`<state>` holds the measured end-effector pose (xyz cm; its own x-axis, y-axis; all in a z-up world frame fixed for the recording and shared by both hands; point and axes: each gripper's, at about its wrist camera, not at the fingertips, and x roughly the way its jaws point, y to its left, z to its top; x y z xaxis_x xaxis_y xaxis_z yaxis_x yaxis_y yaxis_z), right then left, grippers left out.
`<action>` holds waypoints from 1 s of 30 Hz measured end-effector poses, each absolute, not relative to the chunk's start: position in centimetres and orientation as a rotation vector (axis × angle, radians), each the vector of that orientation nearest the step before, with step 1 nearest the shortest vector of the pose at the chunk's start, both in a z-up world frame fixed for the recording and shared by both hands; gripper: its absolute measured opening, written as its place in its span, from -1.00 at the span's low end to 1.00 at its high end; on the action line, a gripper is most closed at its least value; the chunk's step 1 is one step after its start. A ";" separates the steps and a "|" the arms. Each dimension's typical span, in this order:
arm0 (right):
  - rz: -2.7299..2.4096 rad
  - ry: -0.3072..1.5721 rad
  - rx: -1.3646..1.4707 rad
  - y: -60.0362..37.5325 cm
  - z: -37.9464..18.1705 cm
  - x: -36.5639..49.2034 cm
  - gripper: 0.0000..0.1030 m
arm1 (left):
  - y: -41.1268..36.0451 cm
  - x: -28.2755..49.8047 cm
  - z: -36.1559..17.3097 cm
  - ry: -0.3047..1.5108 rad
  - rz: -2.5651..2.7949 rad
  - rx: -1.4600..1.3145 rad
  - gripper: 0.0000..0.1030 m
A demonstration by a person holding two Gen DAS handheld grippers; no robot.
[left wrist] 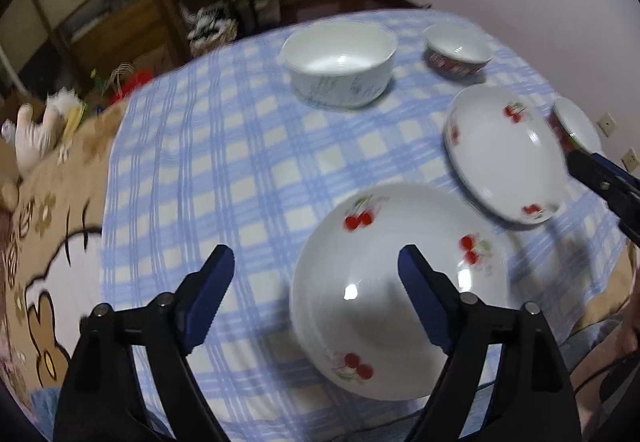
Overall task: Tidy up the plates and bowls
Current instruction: 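Open both grippers and lift them off the stacked plates, then move both grippers toward the next cherry-print plate near the bowls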
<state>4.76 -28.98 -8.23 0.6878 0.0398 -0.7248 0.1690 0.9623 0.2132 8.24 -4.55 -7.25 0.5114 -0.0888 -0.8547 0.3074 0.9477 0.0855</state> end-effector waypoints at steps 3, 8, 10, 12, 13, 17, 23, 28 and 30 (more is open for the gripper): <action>-0.087 0.802 0.287 -29.8 -7.8 5.3 0.65 | -5.7 8.4 -6.0 0.973 -0.259 0.254 0.79; -0.106 0.803 0.298 -31.2 -7.7 6.1 0.87 | -6.9 9.9 -4.9 0.972 -0.276 0.230 0.80; -0.100 0.811 0.328 -31.9 -7.8 6.5 0.99 | -7.3 10.6 -4.8 0.981 -0.297 0.211 0.80; -0.105 0.807 0.356 -32.8 -7.8 6.6 1.00 | -7.7 11.5 -4.8 0.985 -0.296 0.194 0.80; -0.107 0.807 0.364 -33.0 -7.8 6.7 1.00 | -7.8 11.8 -4.7 0.988 -0.297 0.192 0.80; -0.145 0.813 0.382 -34.5 -8.2 7.3 1.00 | -8.3 13.3 -5.0 0.999 -0.302 0.175 0.80; -0.177 0.840 0.385 -36.1 -9.2 7.9 1.00 | -9.8 15.1 -5.6 1.007 -0.332 0.203 0.80; -0.180 0.859 0.376 -36.7 -9.6 8.5 1.00 | -11.6 16.4 -5.7 1.004 -0.380 0.196 0.80; -0.180 0.868 0.363 -37.0 -9.7 8.7 1.00 | -12.6 16.9 -5.8 0.996 -0.403 0.193 0.80</action>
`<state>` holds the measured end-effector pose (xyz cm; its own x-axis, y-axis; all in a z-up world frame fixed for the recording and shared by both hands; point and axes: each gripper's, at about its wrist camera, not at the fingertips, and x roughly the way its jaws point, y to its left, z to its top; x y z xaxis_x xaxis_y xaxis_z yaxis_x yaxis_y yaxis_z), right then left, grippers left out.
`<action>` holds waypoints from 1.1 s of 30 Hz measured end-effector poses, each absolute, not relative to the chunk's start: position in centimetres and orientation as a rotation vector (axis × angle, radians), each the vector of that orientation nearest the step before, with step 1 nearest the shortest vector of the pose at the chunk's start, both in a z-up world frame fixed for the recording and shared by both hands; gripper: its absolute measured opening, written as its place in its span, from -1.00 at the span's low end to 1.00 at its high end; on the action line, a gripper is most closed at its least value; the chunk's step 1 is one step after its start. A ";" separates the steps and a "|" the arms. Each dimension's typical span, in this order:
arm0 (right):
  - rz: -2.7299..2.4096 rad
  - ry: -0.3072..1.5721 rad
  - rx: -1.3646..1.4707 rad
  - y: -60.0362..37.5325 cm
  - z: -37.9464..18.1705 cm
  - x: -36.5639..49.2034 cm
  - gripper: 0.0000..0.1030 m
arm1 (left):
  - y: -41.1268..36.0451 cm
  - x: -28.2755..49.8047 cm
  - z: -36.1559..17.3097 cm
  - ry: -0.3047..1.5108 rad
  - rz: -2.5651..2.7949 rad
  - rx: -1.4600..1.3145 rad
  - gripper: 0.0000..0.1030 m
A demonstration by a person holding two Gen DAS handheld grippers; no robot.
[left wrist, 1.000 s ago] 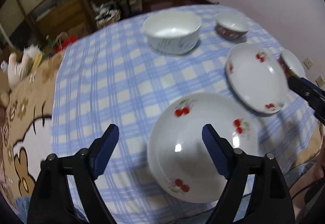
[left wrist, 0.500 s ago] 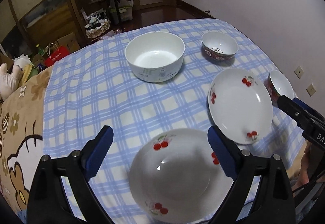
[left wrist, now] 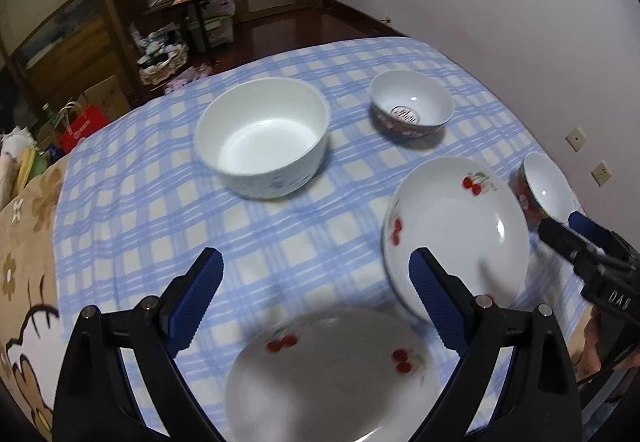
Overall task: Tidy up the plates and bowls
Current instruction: 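Move both grippers toward the next cherry-print plate near the bowls, then close the left gripper on the plate rim while the right gripper grips beside it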
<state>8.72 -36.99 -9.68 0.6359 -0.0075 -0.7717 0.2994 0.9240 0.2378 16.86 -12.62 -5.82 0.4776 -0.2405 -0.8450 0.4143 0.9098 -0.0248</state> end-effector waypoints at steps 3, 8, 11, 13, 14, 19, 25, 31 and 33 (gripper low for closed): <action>-0.188 0.889 0.352 -37.6 -10.1 8.8 1.00 | -13.9 17.6 -6.3 0.999 -0.435 0.177 0.80; -0.185 0.913 0.402 -38.8 -11.2 8.8 1.00 | -16.2 18.7 -8.0 1.008 -0.458 0.211 0.80; -0.195 0.922 0.414 -39.2 -11.9 9.0 1.00 | -17.1 19.3 -9.2 1.035 -0.475 0.206 0.80; -0.197 0.932 0.430 -39.5 -12.5 9.1 1.00 | -17.7 19.6 -9.9 1.047 -0.482 0.214 0.80; -0.200 0.937 0.438 -39.6 -12.8 9.1 1.00 | -18.0 19.7 -10.2 1.050 -0.482 0.219 0.80; -0.207 0.967 0.471 -40.3 -14.1 9.5 1.00 | -18.9 20.2 -11.8 1.085 -0.491 0.229 0.80; -0.202 0.982 0.503 -40.7 -15.0 9.6 1.00 | -19.3 20.6 -13.6 1.125 -0.485 0.222 0.80; -0.190 1.011 0.544 -41.0 -16.2 9.8 0.92 | -19.4 20.6 -14.9 1.138 -0.461 0.228 0.63; -0.183 1.031 0.533 -40.8 -16.6 10.1 0.68 | -19.4 20.5 -15.2 1.140 -0.456 0.227 0.40</action>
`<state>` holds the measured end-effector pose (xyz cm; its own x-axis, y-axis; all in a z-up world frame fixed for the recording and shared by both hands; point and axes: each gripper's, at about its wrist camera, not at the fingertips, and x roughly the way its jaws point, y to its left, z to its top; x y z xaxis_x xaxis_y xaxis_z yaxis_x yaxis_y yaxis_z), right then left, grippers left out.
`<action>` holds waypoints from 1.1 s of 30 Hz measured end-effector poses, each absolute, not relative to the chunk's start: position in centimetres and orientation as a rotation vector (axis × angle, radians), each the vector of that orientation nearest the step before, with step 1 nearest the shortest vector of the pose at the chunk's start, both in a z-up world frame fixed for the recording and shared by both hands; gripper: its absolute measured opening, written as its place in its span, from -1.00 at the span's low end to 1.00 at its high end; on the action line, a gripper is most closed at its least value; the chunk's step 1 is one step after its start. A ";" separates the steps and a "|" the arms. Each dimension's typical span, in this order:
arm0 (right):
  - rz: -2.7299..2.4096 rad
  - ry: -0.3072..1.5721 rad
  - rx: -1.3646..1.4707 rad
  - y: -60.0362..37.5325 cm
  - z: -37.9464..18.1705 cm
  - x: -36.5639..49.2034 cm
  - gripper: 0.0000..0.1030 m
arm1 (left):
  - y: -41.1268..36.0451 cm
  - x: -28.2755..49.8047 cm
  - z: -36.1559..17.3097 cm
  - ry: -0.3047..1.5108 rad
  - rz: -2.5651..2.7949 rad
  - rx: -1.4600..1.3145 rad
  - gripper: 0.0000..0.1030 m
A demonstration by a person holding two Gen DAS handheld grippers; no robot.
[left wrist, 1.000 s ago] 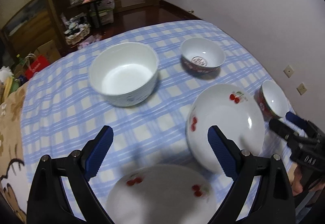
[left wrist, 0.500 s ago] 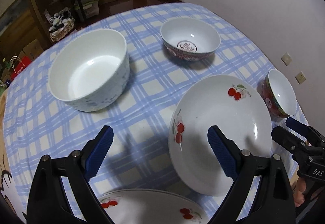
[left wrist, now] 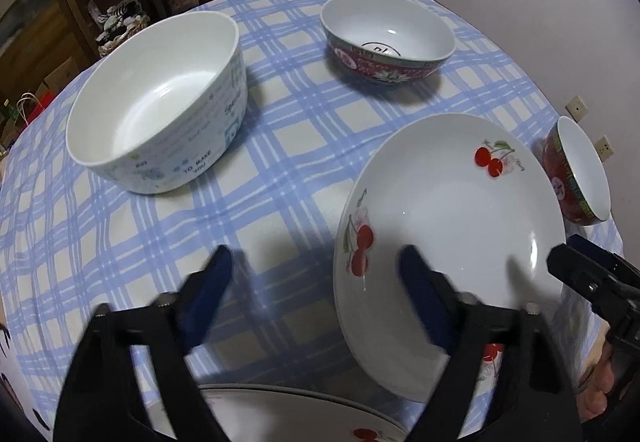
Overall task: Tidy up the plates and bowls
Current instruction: 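Close the left gripper on the plate rim while the right gripper grips beside it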
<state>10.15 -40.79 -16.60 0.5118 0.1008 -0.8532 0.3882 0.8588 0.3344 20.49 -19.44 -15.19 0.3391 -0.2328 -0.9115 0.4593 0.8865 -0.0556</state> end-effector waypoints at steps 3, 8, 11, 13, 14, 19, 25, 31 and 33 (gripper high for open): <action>-0.195 1.076 0.491 -40.4 -17.4 10.7 -0.08 | -19.8 20.4 -16.0 1.166 -0.460 0.230 0.04; -0.210 1.087 0.445 -40.0 -18.1 11.2 -0.55 | -20.2 20.3 -16.4 1.198 -0.475 0.192 -0.16; -0.210 1.084 0.442 -40.0 -18.2 11.2 -0.55 | -20.4 20.3 -16.4 1.197 -0.497 0.187 -0.31; -0.201 1.078 0.467 -40.4 -18.3 11.3 -0.55 | -20.7 20.2 -16.3 1.201 -0.526 0.178 -0.45; -0.199 1.076 0.476 -40.5 -18.4 11.3 -0.55 | -20.8 20.1 -16.4 1.198 -0.528 0.180 -0.45; -0.198 1.050 0.480 -40.4 -18.2 11.2 -0.59 | -20.3 20.3 -16.2 1.197 -0.533 0.122 -0.54; -0.184 1.015 0.480 -40.1 -17.3 10.9 -0.67 | -19.2 19.9 -15.6 1.187 -0.524 0.102 -0.57; -0.171 0.992 0.453 -39.2 -16.7 10.8 -0.69 | -18.1 19.7 -14.8 1.178 -0.511 0.093 -0.60; -0.166 0.985 0.460 -39.2 -16.5 10.6 -0.70 | -17.8 19.5 -14.6 1.178 -0.508 0.088 -0.61</action>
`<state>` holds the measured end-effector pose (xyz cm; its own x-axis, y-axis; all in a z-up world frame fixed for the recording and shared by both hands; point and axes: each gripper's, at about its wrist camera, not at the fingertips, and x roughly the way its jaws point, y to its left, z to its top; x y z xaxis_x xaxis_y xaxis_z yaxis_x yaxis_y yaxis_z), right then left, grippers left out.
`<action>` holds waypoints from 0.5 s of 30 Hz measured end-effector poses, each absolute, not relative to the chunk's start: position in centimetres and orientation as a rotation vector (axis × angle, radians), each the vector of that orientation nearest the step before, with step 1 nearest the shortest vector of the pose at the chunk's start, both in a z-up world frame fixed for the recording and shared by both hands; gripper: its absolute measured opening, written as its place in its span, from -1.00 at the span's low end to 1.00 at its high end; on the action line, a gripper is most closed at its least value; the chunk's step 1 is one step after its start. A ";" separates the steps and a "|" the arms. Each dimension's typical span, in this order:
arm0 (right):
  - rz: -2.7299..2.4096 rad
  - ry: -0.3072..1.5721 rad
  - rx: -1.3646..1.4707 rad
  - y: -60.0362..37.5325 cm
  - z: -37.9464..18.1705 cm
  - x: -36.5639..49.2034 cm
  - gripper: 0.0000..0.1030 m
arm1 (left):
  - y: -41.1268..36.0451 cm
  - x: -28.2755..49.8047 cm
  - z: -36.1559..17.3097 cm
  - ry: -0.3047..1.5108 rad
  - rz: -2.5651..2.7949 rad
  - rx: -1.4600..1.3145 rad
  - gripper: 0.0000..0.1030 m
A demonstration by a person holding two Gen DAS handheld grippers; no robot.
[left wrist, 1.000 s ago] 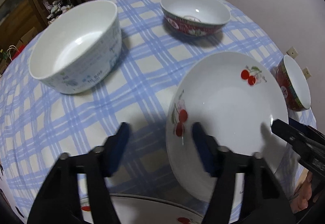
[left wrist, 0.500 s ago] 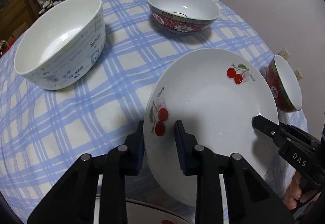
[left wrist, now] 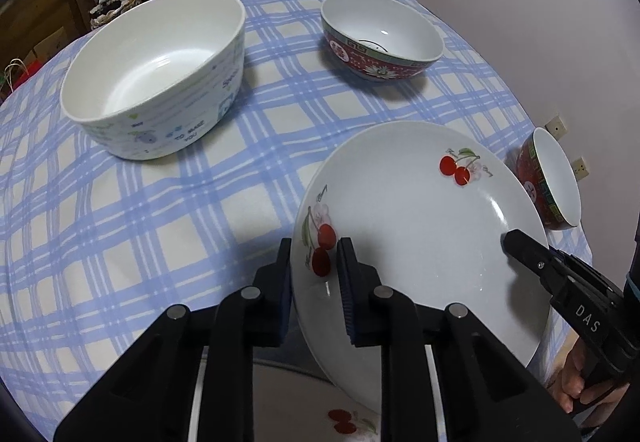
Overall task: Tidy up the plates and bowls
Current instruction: 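Close the left gripper on the plate rim while the right gripper grips beside it, then lift the cherry-print plate with both grippers and carry it over the plate stack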
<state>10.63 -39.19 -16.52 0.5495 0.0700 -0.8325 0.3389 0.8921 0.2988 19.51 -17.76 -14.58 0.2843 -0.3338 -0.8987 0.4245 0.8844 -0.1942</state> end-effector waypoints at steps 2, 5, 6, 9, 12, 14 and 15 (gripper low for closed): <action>-0.159 0.980 0.459 -39.0 -16.4 10.5 -0.71 | -17.6 19.3 -14.3 1.172 -0.503 0.092 -0.61; -0.150 0.972 0.455 -38.8 -16.1 10.2 -0.71 | -17.1 18.9 -13.8 1.167 -0.498 0.089 -0.62; -0.145 0.965 0.453 -38.6 -15.9 10.1 -0.71 | -17.0 18.9 -13.7 1.167 -0.497 0.085 -0.62; -0.134 0.958 0.447 -38.1 -15.2 9.6 -0.72 | -16.4 18.5 -13.1 1.179 -0.480 0.065 -0.62; -0.120 0.947 0.442 -37.6 -14.5 9.1 -0.72 | -15.8 17.6 -12.2 1.164 -0.465 0.072 -0.62; -0.102 0.937 0.446 -37.2 -14.0 8.6 -0.72 | -15.3 17.0 -11.4 1.153 -0.456 0.081 -0.62; -0.092 0.930 0.451 -36.9 -13.7 8.4 -0.72 | -15.0 16.7 -10.9 1.148 -0.451 0.085 -0.62</action>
